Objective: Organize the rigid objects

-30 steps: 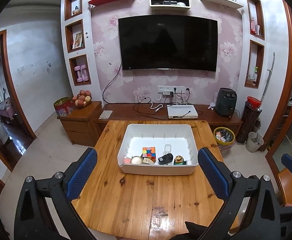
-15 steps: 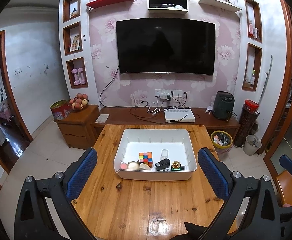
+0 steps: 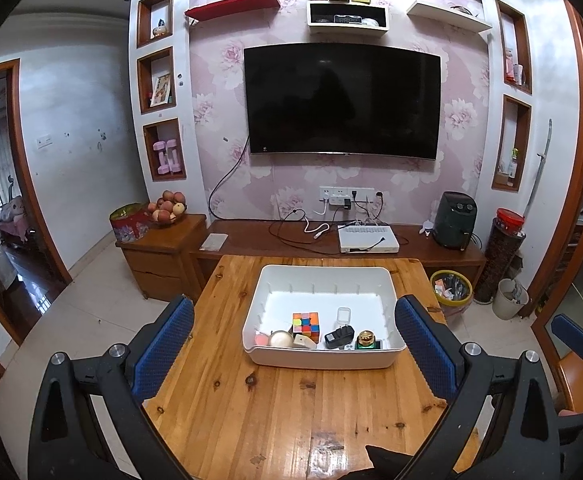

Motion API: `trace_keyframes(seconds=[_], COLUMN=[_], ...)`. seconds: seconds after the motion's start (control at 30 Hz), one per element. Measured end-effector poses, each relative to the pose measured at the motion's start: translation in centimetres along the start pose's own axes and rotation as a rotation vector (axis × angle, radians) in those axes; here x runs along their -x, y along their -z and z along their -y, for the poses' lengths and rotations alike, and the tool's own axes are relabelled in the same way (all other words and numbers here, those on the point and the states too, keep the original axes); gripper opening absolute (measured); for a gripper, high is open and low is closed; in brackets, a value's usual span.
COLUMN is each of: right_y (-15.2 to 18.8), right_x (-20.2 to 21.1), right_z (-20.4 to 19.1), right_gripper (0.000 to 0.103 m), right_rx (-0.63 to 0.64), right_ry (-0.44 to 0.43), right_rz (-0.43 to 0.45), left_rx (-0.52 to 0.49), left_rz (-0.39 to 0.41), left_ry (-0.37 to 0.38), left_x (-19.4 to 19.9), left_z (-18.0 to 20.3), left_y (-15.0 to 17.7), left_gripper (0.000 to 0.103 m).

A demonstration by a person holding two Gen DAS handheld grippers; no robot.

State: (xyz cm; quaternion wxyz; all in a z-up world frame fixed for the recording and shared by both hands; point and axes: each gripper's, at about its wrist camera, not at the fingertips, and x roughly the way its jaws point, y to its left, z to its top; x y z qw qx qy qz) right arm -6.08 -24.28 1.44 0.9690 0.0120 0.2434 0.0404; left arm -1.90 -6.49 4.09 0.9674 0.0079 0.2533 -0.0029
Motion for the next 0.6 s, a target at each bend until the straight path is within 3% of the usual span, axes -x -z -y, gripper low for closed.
trace_keyframes(seconds=[0.6], right_y=[0.17], right_x=[0.22], right_z=[-0.95], right_gripper=[0.103], right_rx=[-0.016], right_ry=[-0.004], right_rz=[-0.013], left_rx=[-0.007], left_rz=[-0.005], left_ry=[0.011], left_x=[0.29], left_z=[-0.42], left_y=[-0.35], left_gripper=[0.101])
